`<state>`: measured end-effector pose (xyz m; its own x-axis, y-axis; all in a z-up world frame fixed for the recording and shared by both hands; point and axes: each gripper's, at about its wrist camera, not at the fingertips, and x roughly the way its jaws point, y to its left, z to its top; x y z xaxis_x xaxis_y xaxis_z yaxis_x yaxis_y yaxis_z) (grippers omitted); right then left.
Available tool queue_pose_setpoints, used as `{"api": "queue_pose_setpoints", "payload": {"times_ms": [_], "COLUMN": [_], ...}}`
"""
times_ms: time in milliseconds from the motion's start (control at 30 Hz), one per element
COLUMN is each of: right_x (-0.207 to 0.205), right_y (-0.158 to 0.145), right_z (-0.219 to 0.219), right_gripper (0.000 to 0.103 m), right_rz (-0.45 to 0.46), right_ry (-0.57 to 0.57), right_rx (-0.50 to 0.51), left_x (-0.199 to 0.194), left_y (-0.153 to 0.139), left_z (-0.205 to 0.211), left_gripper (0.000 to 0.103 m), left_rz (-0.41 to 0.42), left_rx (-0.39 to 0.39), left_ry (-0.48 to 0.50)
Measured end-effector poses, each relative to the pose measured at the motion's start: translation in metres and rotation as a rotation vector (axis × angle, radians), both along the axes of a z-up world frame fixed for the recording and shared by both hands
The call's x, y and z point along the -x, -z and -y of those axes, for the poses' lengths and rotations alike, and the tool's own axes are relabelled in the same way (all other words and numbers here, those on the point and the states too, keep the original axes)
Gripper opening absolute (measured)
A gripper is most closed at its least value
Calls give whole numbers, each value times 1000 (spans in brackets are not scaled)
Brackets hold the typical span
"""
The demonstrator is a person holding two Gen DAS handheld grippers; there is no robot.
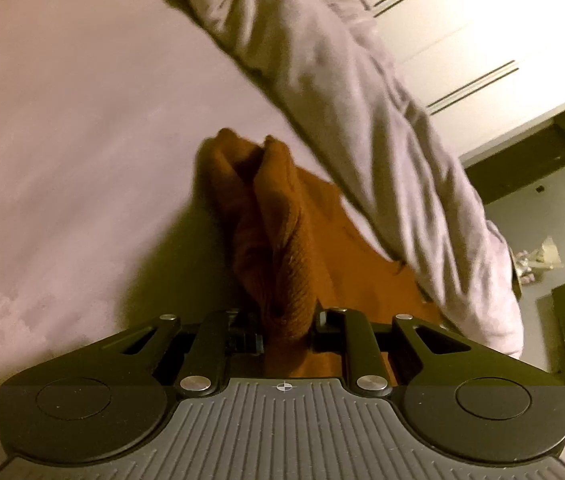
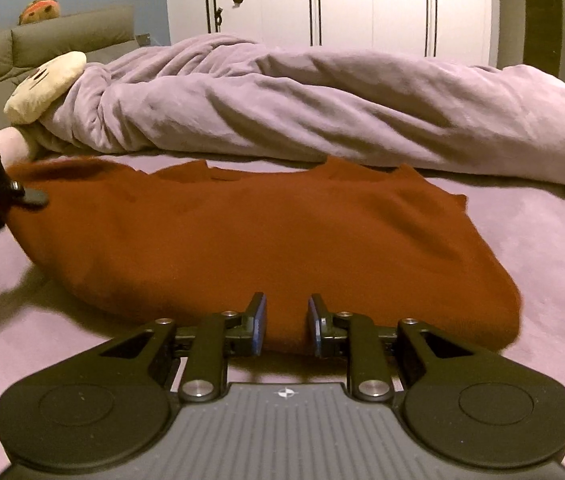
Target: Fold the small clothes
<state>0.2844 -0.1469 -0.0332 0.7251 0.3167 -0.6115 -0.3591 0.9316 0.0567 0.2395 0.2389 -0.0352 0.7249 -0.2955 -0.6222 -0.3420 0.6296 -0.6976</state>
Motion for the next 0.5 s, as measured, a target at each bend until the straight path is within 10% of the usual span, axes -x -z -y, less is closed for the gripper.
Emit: {"api": "queue_pose_setpoints", "payload": {"times_ms": [500], "right_x": [-1], "right_y": [29], "right_z": [-84], "right_gripper": [20], "right_rz": [55], "right_ry": [-106], "right_rx": [143], "left_x": [6], "left_y": [31], "left_z": [-14], "left_gripper": [24], "left_rz": [-53], "left_rx": [64], "left_ry": [-7]}}
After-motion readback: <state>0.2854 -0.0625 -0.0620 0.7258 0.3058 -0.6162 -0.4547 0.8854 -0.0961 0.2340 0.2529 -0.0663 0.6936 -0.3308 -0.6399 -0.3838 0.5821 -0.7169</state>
